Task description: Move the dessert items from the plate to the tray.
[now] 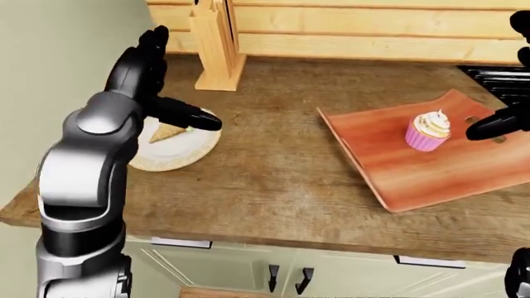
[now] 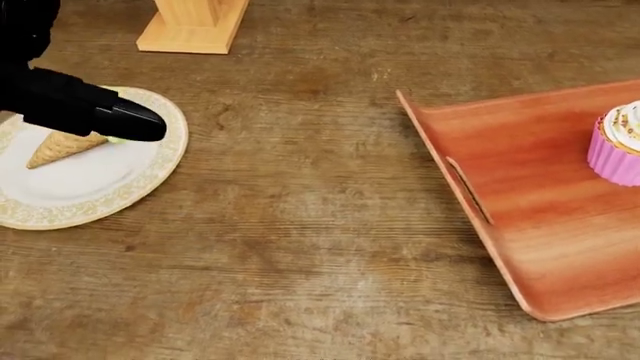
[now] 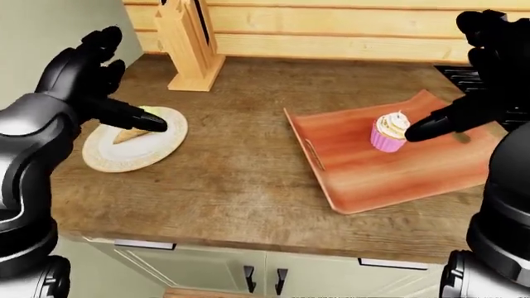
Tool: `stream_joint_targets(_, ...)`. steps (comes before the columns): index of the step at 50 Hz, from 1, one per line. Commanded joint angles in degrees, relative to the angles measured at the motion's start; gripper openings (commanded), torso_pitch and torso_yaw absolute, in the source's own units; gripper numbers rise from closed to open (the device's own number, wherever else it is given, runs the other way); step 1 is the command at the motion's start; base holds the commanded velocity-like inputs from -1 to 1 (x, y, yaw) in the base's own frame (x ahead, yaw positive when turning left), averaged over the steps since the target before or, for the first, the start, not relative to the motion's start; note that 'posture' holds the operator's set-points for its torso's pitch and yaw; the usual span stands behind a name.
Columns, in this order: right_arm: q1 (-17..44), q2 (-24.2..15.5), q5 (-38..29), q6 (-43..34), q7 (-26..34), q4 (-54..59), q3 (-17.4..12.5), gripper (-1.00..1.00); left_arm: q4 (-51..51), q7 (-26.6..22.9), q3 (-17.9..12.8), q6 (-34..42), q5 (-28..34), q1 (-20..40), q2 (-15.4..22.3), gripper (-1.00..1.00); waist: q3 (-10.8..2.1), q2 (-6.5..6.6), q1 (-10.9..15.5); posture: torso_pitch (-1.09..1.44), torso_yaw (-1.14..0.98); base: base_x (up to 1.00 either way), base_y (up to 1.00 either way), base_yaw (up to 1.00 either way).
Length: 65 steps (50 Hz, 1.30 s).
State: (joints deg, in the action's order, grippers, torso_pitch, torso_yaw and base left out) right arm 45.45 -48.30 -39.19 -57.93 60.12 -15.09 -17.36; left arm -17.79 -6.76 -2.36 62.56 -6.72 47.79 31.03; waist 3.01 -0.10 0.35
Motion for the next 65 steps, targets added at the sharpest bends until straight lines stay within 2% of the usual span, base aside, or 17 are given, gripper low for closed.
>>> stream_joint_targets(1,2.0,-1.3,-0.4,0.5,-0.4,-1.4,-0.8,1.0,-0.2,-5.6,-0.1,-4.2,9.7,1.9,-0.2,1.0,-1.52,-0.41,0.0,0.0,0.0,0.0,0.0,0.0)
stream_joint_targets(3,2.3,-1.4,-0.3,0.4,-0.3,-1.7,-0.6,1.0,1.8,-9.1,0.7,-6.1,16.4,1.9,-0.8,1.0,-1.58,-0.49,0.0,0.0,0.0,0.0,0.0,0.0)
stream_joint_targets(7,3.5,-1.4,-0.5,0.5,-0.5,-1.6,0.0,1.0,6.6,-14.8,-0.3,-11.2,26.6,1.9,-3.9,1.0,-1.6,-0.8,-0.1,0.0,0.0,0.0,0.0,0.0)
stream_joint_targets(9,3.9,-1.0,-0.6,0.9,-0.8,-1.3,0.3,1.0,10.1,-16.2,-0.7,-14.9,31.0,2.2,-4.8,1.0,-1.66,-0.91,-0.1,0.0,0.0,0.0,0.0,0.0)
stream_joint_targets(12,3.9,-1.0,-1.3,0.9,-0.4,-1.8,0.5,1.0,15.3,-17.2,-2.6,-20.2,34.3,2.9,-6.7,1.0,-1.81,-1.1,-0.1,0.0,0.0,0.0,0.0,0.0)
stream_joint_targets(15,3.9,-0.6,-1.7,1.2,-0.4,-1.7,0.5,1.0,21.7,-16.6,-2.8,-25.6,36.4,3.9,-8.1,1.0,-1.94,-1.25,0.0,0.0,0.0,0.0,0.0,0.0)
stream_joint_targets(22,4.2,-1.1,-1.7,1.1,0.3,-2.2,-0.2,1.0,35.6,-13.2,-3.6,-33.8,37.6,8.1,-9.5,1.0,-2.31,-1.54,0.1,0.0,0.0,0.0,0.0,0.0)
stream_joint_targets(29,4.4,-1.1,-1.6,1.1,0.2,-2.4,0.2,1.0,48.8,-9.1,-2.7,-39.6,40.3,11.4,-8.4,1.0,-2.48,-1.52,0.0,0.0,0.0,0.0,0.0,0.0)
stream_joint_targets(42,3.9,-0.7,-1.4,1.3,-0.4,-2.2,-0.1,1.0,58.0,-6.5,-1.8,-45.6,46.0,12.2,-8.0,1.0,-2.58,-1.45,-0.1,0.0,0.0,0.0,0.0,0.0)
stream_joint_targets(53,2.4,0.5,-1.3,1.8,-1.5,-2.4,-0.3,1.0,64.5,-3.4,-1.8,-48.5,46.6,12.4,-8.2,1.0,-2.79,-1.26,-0.2,0.0,0.0,0.0,0.0,0.0)
stream_joint_targets(65,2.9,0.6,-1.3,1.9,-1.8,-2.1,-0.1,1.0,62.7,-4.9,-1.7,-48.0,47.2,11.6,-8.2,0.43,-2.73,-0.97,-0.1,0.0,0.0,0.0,0.0,0.0)
